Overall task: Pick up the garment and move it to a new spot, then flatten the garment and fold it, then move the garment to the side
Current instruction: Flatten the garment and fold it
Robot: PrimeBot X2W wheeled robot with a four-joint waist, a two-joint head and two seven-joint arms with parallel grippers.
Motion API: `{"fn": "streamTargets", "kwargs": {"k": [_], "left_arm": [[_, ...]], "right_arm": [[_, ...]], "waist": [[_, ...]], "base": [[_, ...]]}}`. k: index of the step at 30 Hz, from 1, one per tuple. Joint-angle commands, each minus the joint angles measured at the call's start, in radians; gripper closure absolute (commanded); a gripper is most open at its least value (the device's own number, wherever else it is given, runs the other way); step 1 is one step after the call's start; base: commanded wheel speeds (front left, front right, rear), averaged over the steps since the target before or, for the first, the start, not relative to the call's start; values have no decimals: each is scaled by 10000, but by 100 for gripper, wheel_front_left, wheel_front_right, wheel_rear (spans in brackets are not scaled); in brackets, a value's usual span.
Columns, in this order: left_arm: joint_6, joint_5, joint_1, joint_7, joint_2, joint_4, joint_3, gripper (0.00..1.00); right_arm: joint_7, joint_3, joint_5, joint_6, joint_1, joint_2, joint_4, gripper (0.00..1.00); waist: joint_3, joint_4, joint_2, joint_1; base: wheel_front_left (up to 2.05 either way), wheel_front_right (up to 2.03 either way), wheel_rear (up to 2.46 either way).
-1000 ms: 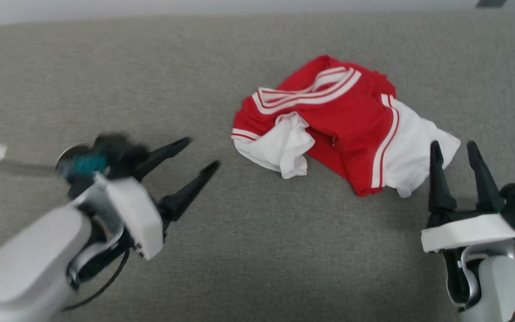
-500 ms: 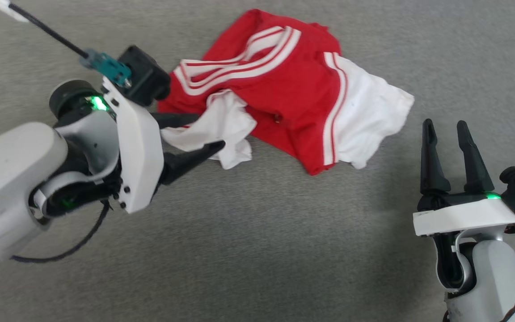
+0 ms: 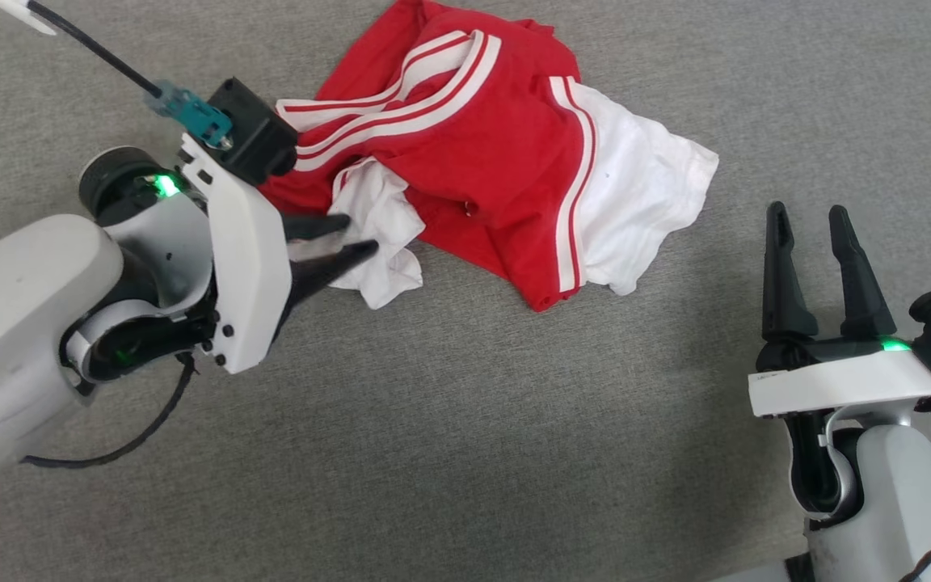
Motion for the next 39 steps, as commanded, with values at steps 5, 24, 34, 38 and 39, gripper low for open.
{"fn": "streamTargets", "kwargs": {"k": [5, 24, 34, 38, 39], "left_arm": [[22, 149, 257, -298, -250, 81, -10, 100], [22, 2885, 923, -642, 2661, -804, -11, 100], [23, 3375, 1740, -2012, 2941, 589, -7, 100], [23, 2912, 1718, -2884, 2716, 904, -7, 54], [23, 2736, 1756, -3136, 2659, 953, -5, 38]], "right_arm": [[-24, -36, -182, 1, -197, -4, -46, 0], [-24, -234, -725, 1, -91, -5, 148, 0], [-24, -164, -804, 1, 5, -5, 164, 0], [-24, -229, -1112, 1, 105, -4, 131, 0], [-24, -221, -1210, 1, 107, -2, 134, 0]], "waist": [[-13, 323, 0, 0], [-591, 1522, 0, 0], [-591, 1359, 0, 0], [-727, 1441, 0, 0], [-777, 1484, 0, 0]], "base": [[0, 0, 0], [0, 0, 0], [0, 0, 0], [0, 0, 0], [0, 0, 0]]}}
